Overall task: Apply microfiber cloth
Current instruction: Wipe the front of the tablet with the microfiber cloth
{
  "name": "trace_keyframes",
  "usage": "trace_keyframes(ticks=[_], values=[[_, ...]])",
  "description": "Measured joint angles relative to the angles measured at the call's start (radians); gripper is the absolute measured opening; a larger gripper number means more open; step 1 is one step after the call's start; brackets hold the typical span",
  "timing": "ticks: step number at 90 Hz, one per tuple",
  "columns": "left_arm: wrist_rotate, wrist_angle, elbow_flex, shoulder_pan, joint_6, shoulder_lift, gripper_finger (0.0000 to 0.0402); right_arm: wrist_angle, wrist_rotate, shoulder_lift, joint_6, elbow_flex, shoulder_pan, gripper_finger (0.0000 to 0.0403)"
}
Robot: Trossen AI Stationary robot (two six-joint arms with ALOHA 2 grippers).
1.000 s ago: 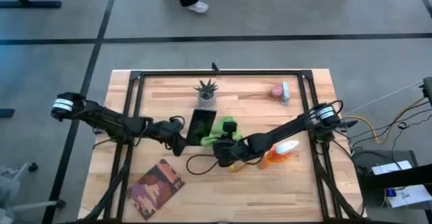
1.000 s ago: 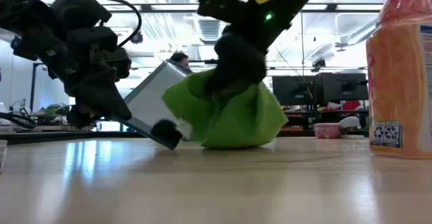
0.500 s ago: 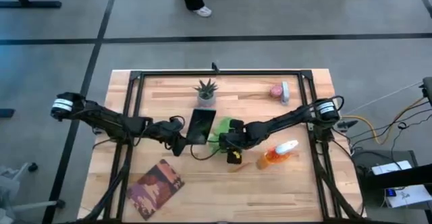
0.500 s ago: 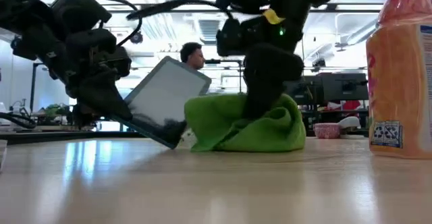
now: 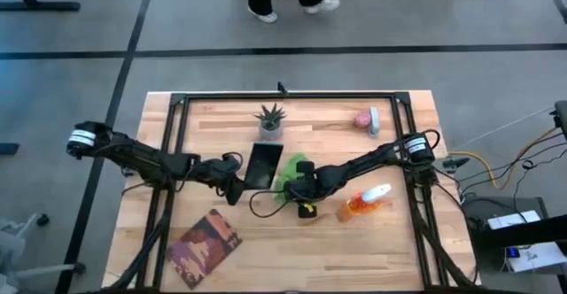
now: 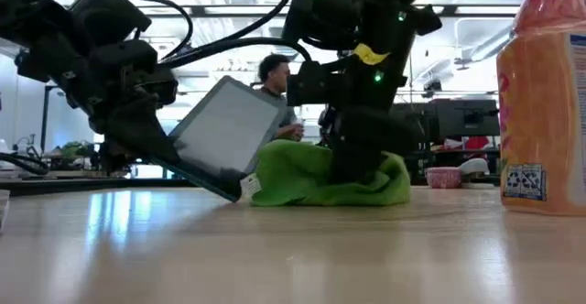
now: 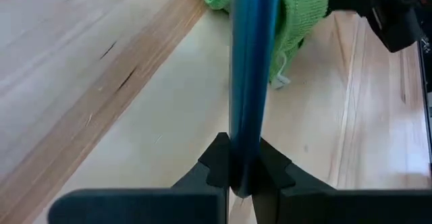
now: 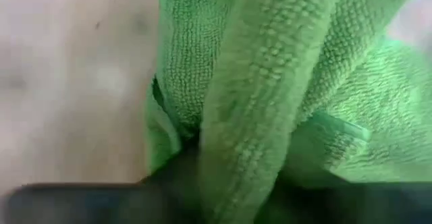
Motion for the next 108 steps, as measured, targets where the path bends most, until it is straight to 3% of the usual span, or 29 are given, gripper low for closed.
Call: trace_keyframes(ticks=[20,29,58,63,78,84,108], values=[[0.006,0.007,0.000,0.000,0.011,0.000,0.0009,-0.015,0.062,-0.066,-0.074,0.062,0.021,0.0006],[0.005,0.015,-0.001,0.000,0.061,0.001,0.0009,0.091,0.115,-0.123,-0.135,0.091,0.038,0.0006],[-0.002,0.047,-0.002,0.000,0.097,0.001,0.0009,0.503,0.134,-0.152,-0.396,0.094,0.037,0.0004],[-0.002,0.047,-0.002,0.000,0.097,0.002,0.0009,0.539,0.198,-0.154,-0.443,0.094,0.039,0.0004],[-0.003,0.054,-0.002,0.000,0.097,0.002,0.0009,0.524,0.543,-0.156,-0.539,0.085,0.035,0.0003],[-0.004,0.069,-0.002,0.000,0.099,0.002,0.0009,0.518,0.613,-0.145,-0.533,0.066,0.031,0.0003],[-0.012,0.162,-0.002,0.000,0.095,0.003,0.0009,0.533,0.529,-0.041,-0.359,0.042,0.040,0.0003]])
